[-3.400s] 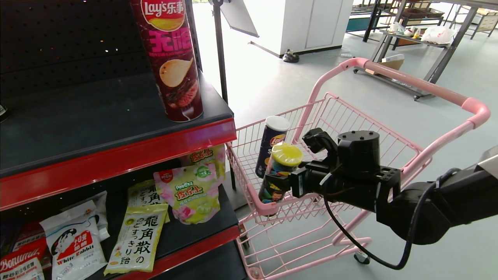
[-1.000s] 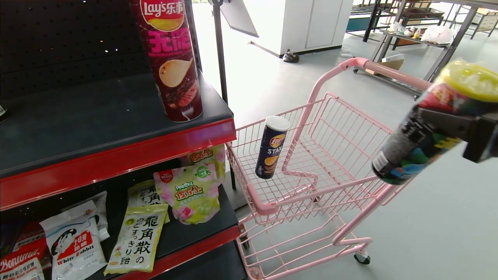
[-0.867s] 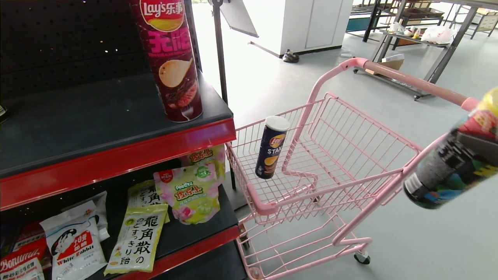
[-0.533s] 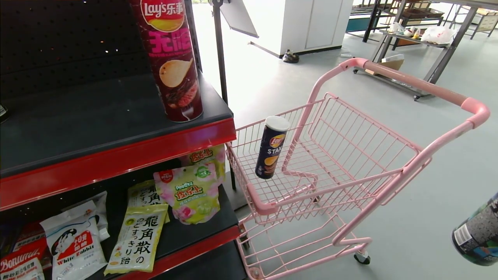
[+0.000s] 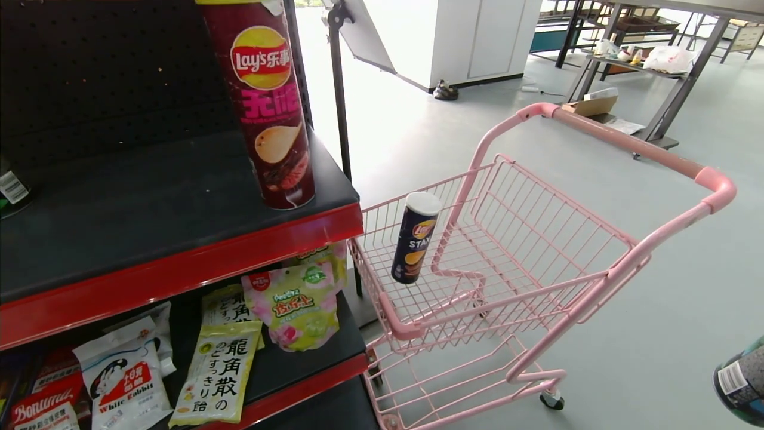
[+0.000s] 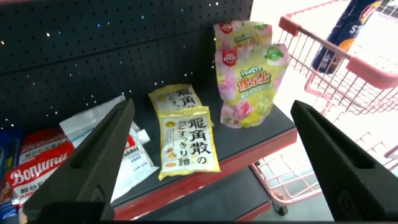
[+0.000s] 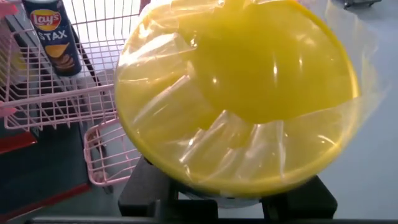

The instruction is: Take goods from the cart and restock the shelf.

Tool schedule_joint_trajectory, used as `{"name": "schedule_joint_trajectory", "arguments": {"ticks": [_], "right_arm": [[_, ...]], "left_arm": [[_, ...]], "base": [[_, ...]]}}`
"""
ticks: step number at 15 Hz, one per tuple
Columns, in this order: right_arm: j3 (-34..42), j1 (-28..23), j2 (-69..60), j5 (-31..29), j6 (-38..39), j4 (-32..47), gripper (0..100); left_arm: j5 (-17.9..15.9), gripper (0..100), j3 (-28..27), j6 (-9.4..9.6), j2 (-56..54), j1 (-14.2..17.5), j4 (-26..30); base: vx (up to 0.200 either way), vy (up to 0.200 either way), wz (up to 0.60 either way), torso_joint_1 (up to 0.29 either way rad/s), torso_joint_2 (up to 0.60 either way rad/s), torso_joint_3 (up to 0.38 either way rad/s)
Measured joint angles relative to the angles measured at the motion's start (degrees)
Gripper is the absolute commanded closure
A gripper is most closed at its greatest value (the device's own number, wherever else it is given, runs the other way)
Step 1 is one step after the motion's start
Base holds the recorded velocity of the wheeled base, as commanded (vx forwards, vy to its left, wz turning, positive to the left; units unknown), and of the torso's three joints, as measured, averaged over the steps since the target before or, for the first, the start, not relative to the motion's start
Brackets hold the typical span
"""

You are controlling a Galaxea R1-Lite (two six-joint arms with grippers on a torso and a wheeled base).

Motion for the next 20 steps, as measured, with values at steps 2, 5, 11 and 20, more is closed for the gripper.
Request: {"name": "schedule_joint_trajectory", "arguments": {"ticks": [2,5,11,20], "right_arm": [[0.0,0.0,-0.4,0.1,0.0,0.0,100],[0.0,0.0,-0.5,0.2,0.0,0.0,100],[0.1,0.3,-0.3,0.3,-0.1,-0.1,100],[0.1,0.5,-0.1,1.9,-0.7,-0.3,100]], "left_arm": [[0.0,0,0.0,0.02,0.0,0.0,0.0],[0.0,0,0.0,0.0,0.0,0.0,0.0],[0.0,0,0.0,0.06,0.0,0.0,0.0],[0.0,0,0.0,0.02,0.0,0.0,0.0]], "base": [[0.0,0.0,0.0,0.158,-0.51,-0.361],[0.0,0.0,0.0,0.178,-0.55,-0.377],[0.0,0.0,0.0,0.204,-0.58,-0.371],[0.0,0.0,0.13,0.118,-0.29,-0.173]]}}
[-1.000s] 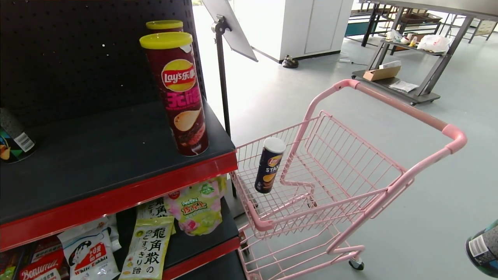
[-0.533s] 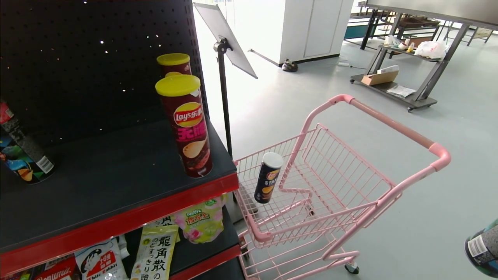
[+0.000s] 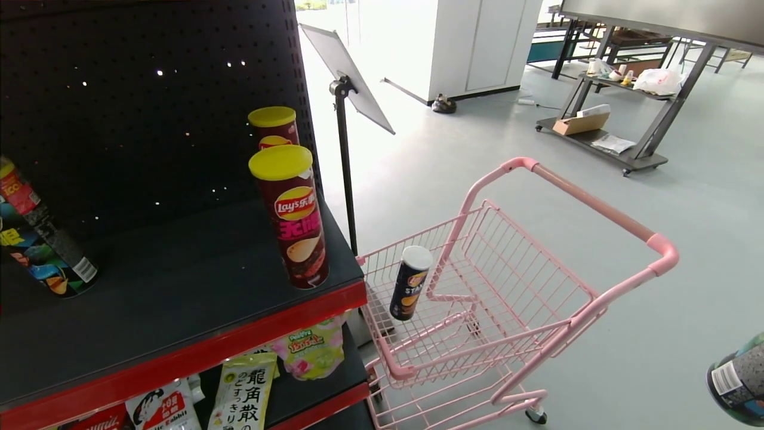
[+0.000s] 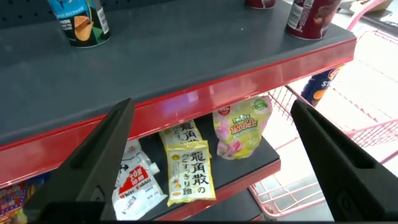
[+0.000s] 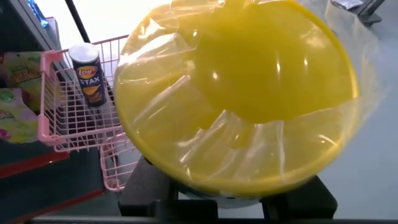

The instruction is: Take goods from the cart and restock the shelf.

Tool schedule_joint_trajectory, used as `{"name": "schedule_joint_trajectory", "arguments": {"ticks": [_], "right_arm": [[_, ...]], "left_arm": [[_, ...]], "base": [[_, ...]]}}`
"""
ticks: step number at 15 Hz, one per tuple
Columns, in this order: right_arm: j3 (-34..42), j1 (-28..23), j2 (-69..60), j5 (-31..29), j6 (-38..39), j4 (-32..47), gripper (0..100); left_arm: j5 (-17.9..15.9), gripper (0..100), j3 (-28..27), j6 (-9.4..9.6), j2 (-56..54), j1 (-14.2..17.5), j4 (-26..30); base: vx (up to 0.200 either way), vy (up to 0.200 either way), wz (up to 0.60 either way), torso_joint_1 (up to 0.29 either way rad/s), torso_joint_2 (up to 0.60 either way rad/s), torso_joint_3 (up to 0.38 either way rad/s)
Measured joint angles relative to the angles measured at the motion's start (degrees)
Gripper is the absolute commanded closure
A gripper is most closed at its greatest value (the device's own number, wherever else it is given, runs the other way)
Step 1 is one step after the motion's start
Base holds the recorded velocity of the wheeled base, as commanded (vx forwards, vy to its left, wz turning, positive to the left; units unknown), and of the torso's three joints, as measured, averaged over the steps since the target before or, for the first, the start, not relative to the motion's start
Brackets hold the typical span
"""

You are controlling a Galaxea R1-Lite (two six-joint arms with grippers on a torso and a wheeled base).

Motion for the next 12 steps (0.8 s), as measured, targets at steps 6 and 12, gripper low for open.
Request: {"name": "schedule_joint_trajectory", "arguments": {"ticks": [6,12], "right_arm": [[0.3,-0.1,0.8,0.0,-1.2,-0.1,100],[1.8,-0.2,0.4,0.2,-3.4,-0.2,100]], "left_arm": [[0.0,0,0.0,-0.02,0.0,0.0,0.0],[0.0,0,0.0,-0.05,0.0,0.0,0.0]], "base": [[0.0,0.0,0.6,0.006,0.0,-0.002],[0.0,0.0,0.3,0.001,0.0,0.0]]}}
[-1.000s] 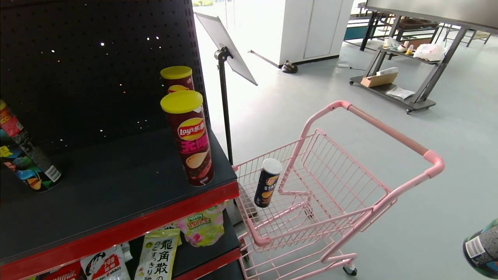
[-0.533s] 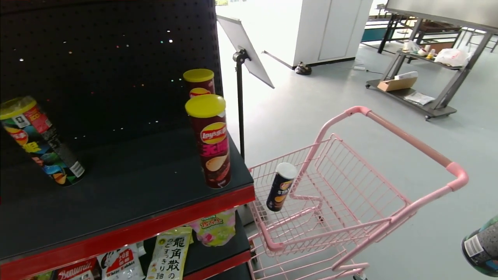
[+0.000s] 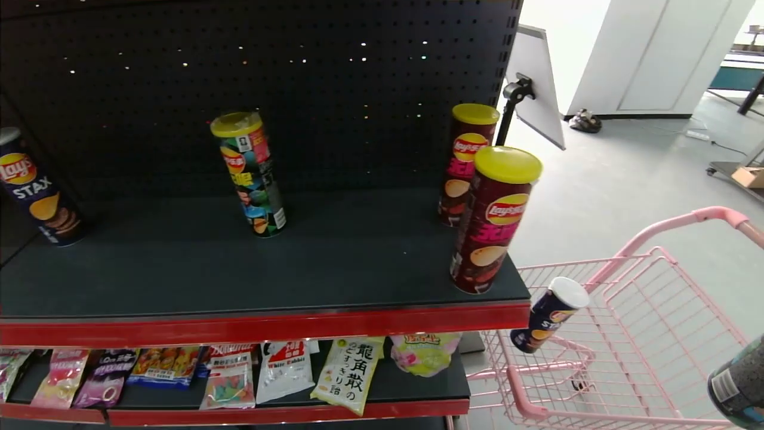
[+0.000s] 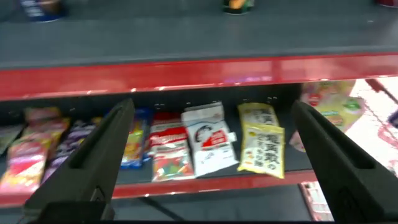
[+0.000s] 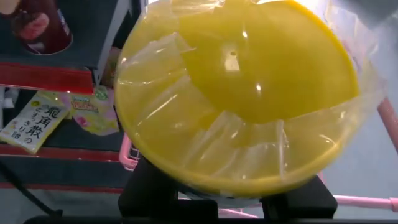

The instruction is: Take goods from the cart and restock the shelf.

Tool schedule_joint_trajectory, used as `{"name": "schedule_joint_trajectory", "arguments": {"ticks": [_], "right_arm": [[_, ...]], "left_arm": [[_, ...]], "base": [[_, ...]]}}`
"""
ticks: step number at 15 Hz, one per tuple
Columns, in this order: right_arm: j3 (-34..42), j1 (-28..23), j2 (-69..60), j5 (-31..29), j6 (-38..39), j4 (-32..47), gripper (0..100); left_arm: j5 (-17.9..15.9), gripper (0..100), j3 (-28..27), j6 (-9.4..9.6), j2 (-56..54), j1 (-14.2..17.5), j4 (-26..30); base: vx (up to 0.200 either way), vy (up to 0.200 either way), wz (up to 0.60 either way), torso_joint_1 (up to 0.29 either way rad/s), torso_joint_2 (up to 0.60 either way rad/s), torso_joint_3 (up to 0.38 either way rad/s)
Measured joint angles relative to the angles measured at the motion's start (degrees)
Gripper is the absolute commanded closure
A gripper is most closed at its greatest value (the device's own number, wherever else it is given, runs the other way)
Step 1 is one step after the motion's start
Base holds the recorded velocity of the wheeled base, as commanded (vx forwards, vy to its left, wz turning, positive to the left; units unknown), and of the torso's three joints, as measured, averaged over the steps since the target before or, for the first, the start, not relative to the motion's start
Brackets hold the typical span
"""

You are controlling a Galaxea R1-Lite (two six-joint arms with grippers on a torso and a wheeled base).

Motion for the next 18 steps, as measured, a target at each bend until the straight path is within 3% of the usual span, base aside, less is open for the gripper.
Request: {"name": "schedule_joint_trajectory", "arguments": {"ticks": [4,12,14,18], "right_arm": [[1.2,-0.1,-2.1,0.5,1.1,-0.3,100],[1.7,0.3,-4.2,1.0,2.8,-0.2,100],[1.9,0.3,-5.1,4.3,2.8,0.1,100],[2.8,0.4,-6.3,4.6,2.7,0.0,100]], "left_arm": [[0.0,0,0.0,0.09,0.0,0.0,0.0],[0.0,0,0.0,0.13,0.0,0.0,0.0],[0.0,0,0.0,0.13,0.0,0.0,0.0],[0.0,0,0.0,0.13,0.0,0.0,0.0]], "base": [[0.0,0.0,0.0,0.0,0.0,0.0],[0.0,0.2,0.0,0.003,0.0,0.001],[0.0,0.2,0.0,0.002,0.0,0.005],[0.0,0.2,0.0,0.0,0.0,0.001]]}}
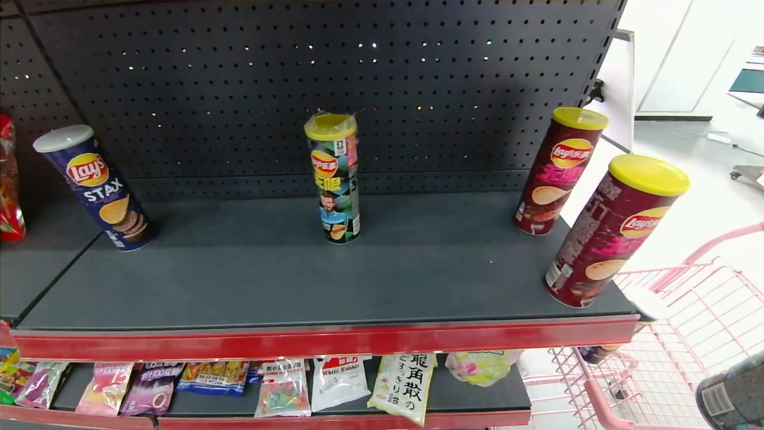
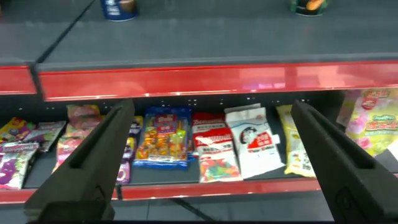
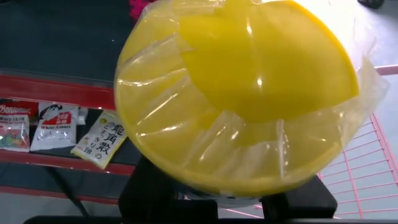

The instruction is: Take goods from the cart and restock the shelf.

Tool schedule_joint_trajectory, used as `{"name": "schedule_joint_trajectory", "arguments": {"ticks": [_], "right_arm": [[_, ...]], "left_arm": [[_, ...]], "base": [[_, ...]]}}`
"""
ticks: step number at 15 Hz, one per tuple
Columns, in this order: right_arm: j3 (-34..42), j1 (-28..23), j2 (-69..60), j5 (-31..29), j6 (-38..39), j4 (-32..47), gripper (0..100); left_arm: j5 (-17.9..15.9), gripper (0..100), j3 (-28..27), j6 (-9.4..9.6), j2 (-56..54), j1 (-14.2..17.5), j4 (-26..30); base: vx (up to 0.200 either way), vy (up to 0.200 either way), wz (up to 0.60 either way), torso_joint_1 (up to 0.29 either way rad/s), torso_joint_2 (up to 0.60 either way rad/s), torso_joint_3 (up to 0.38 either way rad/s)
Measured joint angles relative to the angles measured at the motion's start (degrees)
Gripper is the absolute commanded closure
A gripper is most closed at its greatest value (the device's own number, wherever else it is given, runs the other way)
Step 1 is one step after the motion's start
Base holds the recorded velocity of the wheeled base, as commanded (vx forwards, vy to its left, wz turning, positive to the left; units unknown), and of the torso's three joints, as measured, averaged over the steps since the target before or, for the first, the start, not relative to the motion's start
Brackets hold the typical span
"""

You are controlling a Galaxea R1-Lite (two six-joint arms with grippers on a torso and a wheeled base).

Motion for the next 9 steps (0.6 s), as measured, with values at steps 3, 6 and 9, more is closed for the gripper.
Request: {"name": "schedule_joint_trajectory", "arguments": {"ticks": [3,6,9], "right_arm": [[0.1,0.0,-0.6,0.5,0.0,0.0,100],[-0.1,0.3,-1.2,4.6,0.0,0.0,100],[-0.1,0.4,-1.5,7.6,-0.3,0.0,100]], "left_arm": [[0.0,0,0.0,-0.02,0.0,0.0,0.0],[0.0,0,0.0,0.02,0.0,0.0,0.0],[0.0,0,0.0,0.0,0.0,0.0,0.0]], "base": [[0.0,0.2,0.0,0.001,0.01,-0.001],[0.0,0.067,0.0,-0.001,0.0,0.001],[0.0,0.0,0.0,0.0,0.0,0.0]]}}
